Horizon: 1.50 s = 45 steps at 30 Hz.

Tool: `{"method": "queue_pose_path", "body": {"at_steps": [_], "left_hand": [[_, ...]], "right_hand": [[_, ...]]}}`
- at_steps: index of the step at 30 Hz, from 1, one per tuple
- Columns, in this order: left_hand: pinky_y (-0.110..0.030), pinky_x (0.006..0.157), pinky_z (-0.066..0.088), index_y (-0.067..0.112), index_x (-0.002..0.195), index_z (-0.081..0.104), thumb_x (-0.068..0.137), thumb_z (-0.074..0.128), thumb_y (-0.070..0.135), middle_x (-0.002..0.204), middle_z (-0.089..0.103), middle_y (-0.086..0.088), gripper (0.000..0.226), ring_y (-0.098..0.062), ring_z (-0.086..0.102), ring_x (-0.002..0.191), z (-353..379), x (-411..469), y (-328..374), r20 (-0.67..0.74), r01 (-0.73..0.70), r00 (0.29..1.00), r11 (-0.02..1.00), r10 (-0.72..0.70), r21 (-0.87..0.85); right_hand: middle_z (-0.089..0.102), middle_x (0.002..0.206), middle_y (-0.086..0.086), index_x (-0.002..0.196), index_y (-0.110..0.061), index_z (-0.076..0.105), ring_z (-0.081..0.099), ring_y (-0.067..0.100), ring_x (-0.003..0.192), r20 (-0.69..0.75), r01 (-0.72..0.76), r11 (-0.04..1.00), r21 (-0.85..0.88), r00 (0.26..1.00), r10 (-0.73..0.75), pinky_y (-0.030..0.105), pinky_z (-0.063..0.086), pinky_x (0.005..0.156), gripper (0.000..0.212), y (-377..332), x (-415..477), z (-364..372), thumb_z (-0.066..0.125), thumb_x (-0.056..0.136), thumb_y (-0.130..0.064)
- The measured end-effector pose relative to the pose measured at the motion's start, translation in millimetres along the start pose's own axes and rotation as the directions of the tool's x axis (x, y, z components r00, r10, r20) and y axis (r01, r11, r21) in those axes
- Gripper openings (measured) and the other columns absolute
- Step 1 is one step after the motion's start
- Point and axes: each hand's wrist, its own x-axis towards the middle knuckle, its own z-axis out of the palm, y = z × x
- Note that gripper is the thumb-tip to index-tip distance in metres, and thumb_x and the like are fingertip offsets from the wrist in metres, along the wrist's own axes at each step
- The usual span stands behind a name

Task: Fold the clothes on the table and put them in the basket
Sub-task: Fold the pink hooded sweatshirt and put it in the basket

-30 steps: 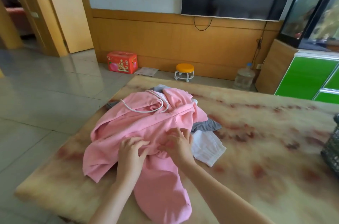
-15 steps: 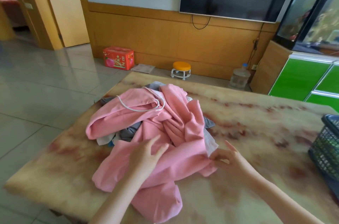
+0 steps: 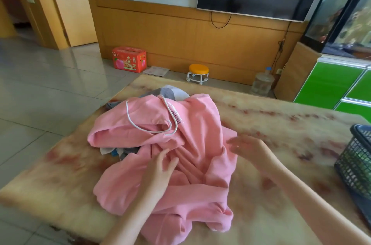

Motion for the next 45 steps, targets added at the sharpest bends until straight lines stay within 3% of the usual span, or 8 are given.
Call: {"method": "queue_pose_path", "body": {"at_steps": [4, 9, 17, 22, 26, 32, 41, 45], "left_hand": [[-0.045, 0.112, 0.020, 0.039, 0.144, 0.028, 0.063, 0.037, 0.087, 0.138, 0.051, 0.006, 0.094, -0.016, 0.039, 0.134, 20.5, -4.3, 3.7, 0.135, 0.071, 0.985, 0.960, -0.111, 0.273], [-0.040, 0.110, 0.014, 0.040, 0.149, 0.006, 0.081, 0.048, 0.070, 0.140, 0.047, 0.005, 0.086, -0.014, 0.032, 0.136, 29.4, -3.4, 11.5, 0.057, 0.065, 0.994, 0.902, -0.098, 0.426], [-0.043, 0.107, 0.014, 0.046, 0.118, 0.042, 0.064, 0.047, 0.073, 0.120, 0.051, 0.018, 0.060, -0.010, 0.040, 0.127, 29.0, 15.3, 15.8, -0.074, 0.188, 0.980, 0.979, -0.183, 0.073], [-0.046, 0.107, 0.019, 0.043, 0.101, 0.030, 0.053, 0.053, 0.069, 0.110, 0.047, 0.024, 0.059, -0.010, 0.042, 0.122, 39.3, 22.3, 13.8, -0.186, 0.174, 0.966, 0.983, -0.181, -0.054], [-0.044, 0.099, 0.021, 0.028, 0.117, 0.038, 0.072, 0.073, 0.044, 0.101, 0.047, 0.019, 0.059, -0.017, 0.043, 0.123, 55.7, 28.5, 19.5, -0.344, 0.206, 0.923, 0.976, -0.172, 0.065], [-0.036, 0.086, 0.026, 0.044, 0.111, 0.040, 0.079, 0.067, 0.031, 0.109, 0.060, 0.025, 0.044, -0.007, 0.053, 0.106, 55.0, 23.0, 17.9, -0.373, -0.031, 0.927, 0.999, 0.034, 0.016], [-0.044, 0.099, 0.036, 0.041, 0.114, 0.061, 0.089, 0.057, 0.014, 0.104, 0.050, 0.015, 0.037, -0.020, 0.046, 0.118, 108.1, 45.7, 59.5, -0.088, -0.175, 0.977, 0.968, 0.193, 0.182], [-0.039, 0.101, 0.028, 0.042, 0.120, 0.056, 0.091, 0.045, 0.005, 0.116, 0.048, 0.004, 0.049, -0.018, 0.051, 0.113, 133.0, 60.0, 72.9, 0.029, -0.230, 0.971, 0.891, 0.237, 0.391]], "right_hand": [[0.049, 0.138, -0.008, 0.135, -0.028, 0.052, 0.042, 0.012, 0.129, 0.133, 0.080, 0.966, -0.244, 0.990, -0.049, 0.026, 0.033, 0.103, 0.057, -16.8, 91.2, 46.1, 0.073, 0.082, -0.034], [0.034, 0.151, 0.008, 0.148, -0.017, 0.030, 0.026, 0.023, 0.142, 0.263, 0.183, 0.951, -0.250, 0.958, -0.115, 0.031, 0.020, 0.115, 0.078, -43.2, 169.4, 101.8, 0.072, 0.083, -0.031], [0.009, 0.160, -0.005, 0.152, -0.032, 0.007, -0.008, 0.019, 0.147, 0.362, 0.144, 0.919, -0.368, 0.932, -0.001, 0.040, 0.002, 0.117, 0.090, -50.7, 222.1, 119.8, 0.064, 0.085, -0.048], [0.047, 0.142, 0.003, 0.147, -0.015, 0.030, 0.026, 0.021, 0.142, 0.363, 0.229, 0.830, -0.509, 0.931, -0.034, 0.038, -0.003, 0.117, 0.081, -51.7, 229.8, 121.9, 0.061, 0.084, -0.055], [0.054, 0.104, -0.001, 0.118, -0.021, 0.052, 0.052, 0.027, 0.118, 0.217, 0.138, 0.791, -0.597, 0.976, -0.007, 0.032, 0.038, 0.088, 0.065, -43.3, 212.6, 98.9, 0.067, 0.072, -0.066], [0.061, 0.123, 0.001, 0.118, -0.029, 0.060, 0.057, 0.025, 0.111, -0.040, -0.043, 0.638, -0.769, 0.999, 0.019, 0.030, 0.037, 0.076, 0.057, 3.1, 159.6, 13.3, 0.058, 0.077, -0.069], [0.070, 0.097, 0.011, 0.083, -0.021, 0.061, 0.064, 0.031, 0.091, -0.488, -0.476, 0.650, -0.592, 0.854, 0.181, 0.033, 0.041, 0.070, 0.053, 45.5, 30.9, -93.5, 0.047, 0.080, -0.073], [0.065, 0.111, 0.010, 0.121, -0.021, 0.053, 0.063, 0.029, 0.093, -0.412, -0.482, 0.585, -0.652, 0.873, 0.260, 0.032, 0.043, 0.067, 0.052, 55.5, -27.3, -102.3, 0.040, 0.091, -0.062]]}}
